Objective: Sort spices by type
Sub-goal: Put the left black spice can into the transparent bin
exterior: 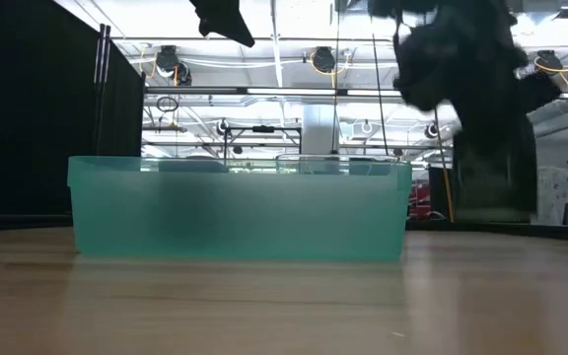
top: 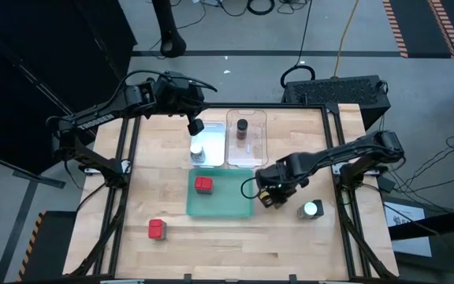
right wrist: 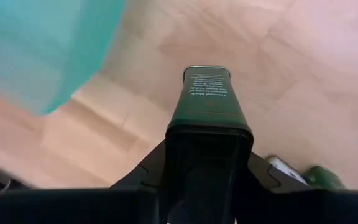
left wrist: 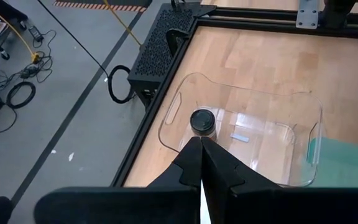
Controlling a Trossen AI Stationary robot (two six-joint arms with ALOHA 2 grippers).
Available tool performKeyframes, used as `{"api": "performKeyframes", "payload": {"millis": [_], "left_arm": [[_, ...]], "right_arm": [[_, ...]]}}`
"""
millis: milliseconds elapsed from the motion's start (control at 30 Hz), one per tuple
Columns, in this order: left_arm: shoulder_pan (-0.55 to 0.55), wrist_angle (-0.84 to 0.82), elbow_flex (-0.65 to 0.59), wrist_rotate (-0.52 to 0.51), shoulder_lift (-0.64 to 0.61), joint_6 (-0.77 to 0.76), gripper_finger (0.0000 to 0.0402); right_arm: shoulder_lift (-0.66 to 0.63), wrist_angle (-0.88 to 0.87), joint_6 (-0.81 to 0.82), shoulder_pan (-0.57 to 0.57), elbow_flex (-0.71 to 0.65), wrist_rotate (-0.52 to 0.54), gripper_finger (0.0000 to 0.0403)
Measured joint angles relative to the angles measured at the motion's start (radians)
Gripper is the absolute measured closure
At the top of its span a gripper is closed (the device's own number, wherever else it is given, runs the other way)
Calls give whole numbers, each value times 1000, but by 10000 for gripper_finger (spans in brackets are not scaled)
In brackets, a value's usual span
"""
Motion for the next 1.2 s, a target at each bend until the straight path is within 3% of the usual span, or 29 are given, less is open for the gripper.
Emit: {"api": "performKeyframes", "payload": {"millis": [300,433,567,900,1200], "left_arm": [[0,26,0,0,0,-18,395],[0,35,0,0,0,-49,395],[0,28,0,0,0,-179,395],[-3,-34,0,2,-1,-333,395],[-9,-47,0,5,-46,-408,395]], "right_arm": [[-42,-426,-314,-80,357,72,307],[-42,-557,-456,-151,522,120,307],[-45,-570,-603,-231,624,130,307],[87,-570,-1066,-430,707,145,307],[250,-544,-1420,-483,708,240,307]]}}
